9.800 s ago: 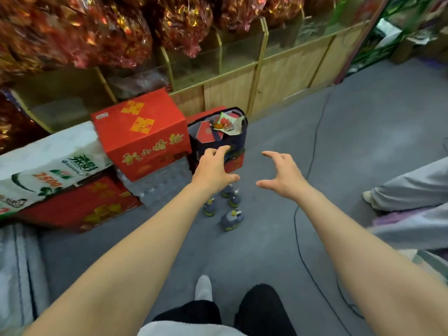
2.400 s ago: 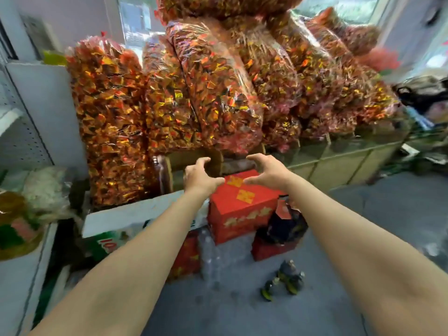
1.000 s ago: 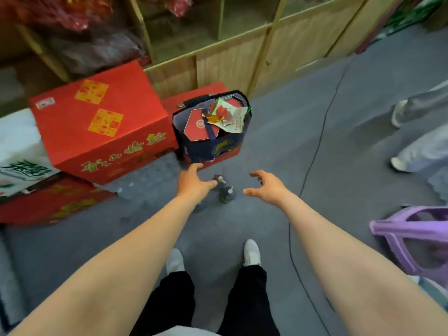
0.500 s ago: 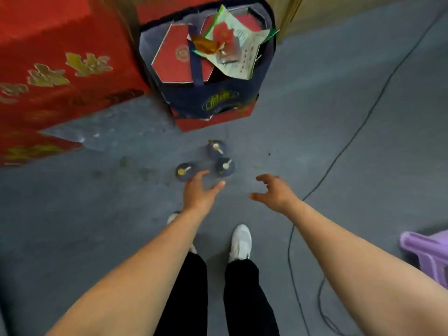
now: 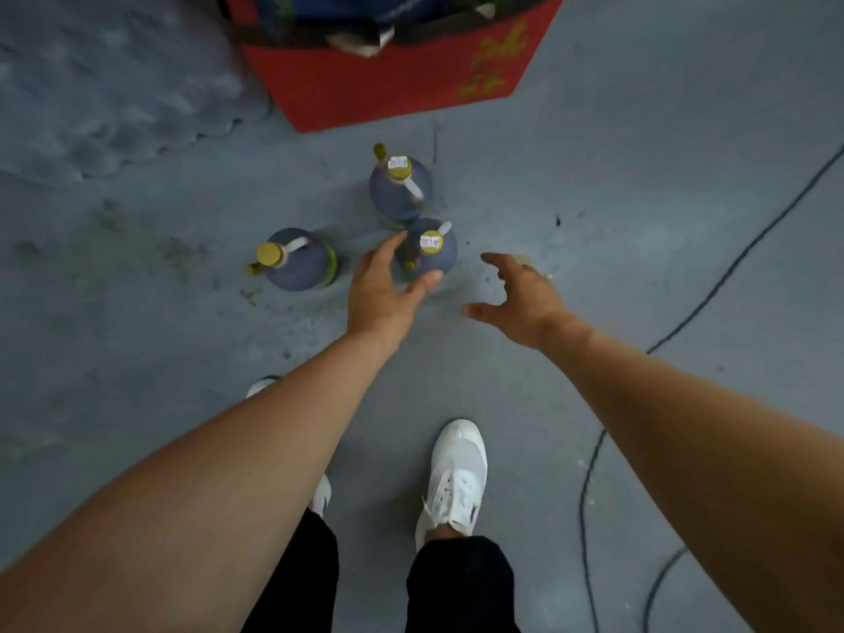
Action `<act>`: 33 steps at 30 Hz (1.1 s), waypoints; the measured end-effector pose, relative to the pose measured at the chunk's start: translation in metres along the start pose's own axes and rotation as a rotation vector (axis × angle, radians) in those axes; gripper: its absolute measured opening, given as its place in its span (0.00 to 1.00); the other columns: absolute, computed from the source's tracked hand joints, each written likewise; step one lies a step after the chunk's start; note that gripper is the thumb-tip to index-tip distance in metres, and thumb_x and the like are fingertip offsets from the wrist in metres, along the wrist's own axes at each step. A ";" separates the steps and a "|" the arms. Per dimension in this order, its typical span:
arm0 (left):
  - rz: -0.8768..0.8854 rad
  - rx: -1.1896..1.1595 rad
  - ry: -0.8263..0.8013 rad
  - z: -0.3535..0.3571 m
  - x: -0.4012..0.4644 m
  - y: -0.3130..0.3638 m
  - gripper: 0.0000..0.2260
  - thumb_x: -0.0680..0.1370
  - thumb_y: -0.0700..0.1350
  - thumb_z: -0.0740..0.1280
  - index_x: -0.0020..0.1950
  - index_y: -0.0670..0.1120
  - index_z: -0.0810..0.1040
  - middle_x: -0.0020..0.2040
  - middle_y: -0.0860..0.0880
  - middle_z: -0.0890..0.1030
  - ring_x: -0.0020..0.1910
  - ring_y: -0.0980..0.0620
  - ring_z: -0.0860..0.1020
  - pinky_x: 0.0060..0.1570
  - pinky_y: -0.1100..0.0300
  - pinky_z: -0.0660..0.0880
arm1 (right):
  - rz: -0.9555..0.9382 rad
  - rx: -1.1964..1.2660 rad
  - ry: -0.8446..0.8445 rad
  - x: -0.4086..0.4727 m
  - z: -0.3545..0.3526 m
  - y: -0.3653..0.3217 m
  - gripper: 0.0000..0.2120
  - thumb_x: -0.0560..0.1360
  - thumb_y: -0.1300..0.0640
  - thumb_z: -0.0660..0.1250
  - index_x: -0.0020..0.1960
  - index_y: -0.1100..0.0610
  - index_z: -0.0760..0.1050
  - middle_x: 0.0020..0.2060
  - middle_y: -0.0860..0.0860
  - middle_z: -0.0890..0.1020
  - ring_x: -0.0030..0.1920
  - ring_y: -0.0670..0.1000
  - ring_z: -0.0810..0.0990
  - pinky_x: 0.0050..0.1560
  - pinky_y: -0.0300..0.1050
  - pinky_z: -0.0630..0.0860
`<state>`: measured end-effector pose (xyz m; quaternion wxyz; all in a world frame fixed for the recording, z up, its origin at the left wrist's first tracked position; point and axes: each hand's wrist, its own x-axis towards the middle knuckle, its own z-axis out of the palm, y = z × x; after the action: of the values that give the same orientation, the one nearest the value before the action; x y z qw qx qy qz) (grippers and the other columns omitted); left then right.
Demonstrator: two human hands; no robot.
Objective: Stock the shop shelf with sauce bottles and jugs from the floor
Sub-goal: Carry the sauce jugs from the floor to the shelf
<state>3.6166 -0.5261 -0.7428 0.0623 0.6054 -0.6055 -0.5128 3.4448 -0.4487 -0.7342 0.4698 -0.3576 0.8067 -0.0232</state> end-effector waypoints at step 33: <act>-0.157 -0.317 -0.221 -0.121 -0.025 -0.013 0.03 0.76 0.53 0.73 0.42 0.56 0.84 0.45 0.56 0.84 0.52 0.55 0.80 0.57 0.56 0.75 | -0.009 0.561 -0.464 -0.054 0.041 -0.071 0.38 0.69 0.57 0.78 0.74 0.43 0.67 0.64 0.48 0.79 0.63 0.50 0.79 0.55 0.39 0.79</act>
<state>3.7162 -0.5686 -0.6822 0.0500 0.5734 -0.4715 -0.6681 3.5322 -0.4567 -0.6908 0.7202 -0.2141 0.6393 -0.1636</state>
